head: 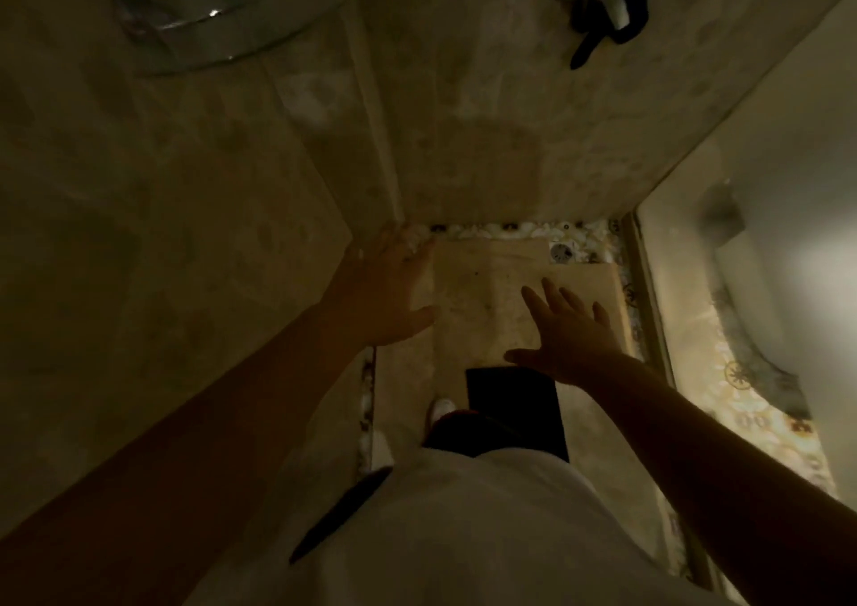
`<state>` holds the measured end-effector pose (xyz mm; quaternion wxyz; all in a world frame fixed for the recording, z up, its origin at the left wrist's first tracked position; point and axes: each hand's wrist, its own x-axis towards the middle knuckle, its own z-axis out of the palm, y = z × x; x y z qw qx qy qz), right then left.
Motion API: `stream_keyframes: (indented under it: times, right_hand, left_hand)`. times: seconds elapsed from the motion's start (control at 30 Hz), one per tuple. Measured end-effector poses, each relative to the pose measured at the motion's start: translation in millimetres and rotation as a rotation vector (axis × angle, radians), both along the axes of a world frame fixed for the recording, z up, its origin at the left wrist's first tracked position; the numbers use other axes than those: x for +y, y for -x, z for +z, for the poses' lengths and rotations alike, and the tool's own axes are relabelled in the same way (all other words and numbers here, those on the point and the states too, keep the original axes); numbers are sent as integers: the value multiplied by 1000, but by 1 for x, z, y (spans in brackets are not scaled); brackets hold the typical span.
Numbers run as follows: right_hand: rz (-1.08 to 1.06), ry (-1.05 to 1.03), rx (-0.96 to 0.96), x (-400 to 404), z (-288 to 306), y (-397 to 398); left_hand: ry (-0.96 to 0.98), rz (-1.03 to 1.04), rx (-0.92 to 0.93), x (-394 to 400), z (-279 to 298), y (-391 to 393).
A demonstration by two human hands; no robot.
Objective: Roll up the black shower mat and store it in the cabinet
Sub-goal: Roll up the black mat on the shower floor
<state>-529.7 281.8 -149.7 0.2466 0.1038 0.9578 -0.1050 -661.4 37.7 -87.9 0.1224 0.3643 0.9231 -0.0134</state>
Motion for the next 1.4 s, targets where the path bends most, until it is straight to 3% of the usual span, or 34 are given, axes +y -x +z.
stream_keyframes:
  times: [0.37,0.7,0.9,1.23,1.4]
  right_hand:
    - [-212,-9,-40,62,21,89]
    - [-723,-4,10,94,7,125]
    - [-1033,30,24,104,-4,116]
    - [-1406,99,-62,130,-27,52]
    - [-1533,155,-49,143,-26,10]
  left_hand:
    - [12,-294,-24,118,-1,142]
    - [62,-704,-49,272,-33,246]
    - [67,-906,-181,352,-25,233]
    - [61,-1358,-83,480,-31,163]
    - [181,-1531,-90,527,-32,104]
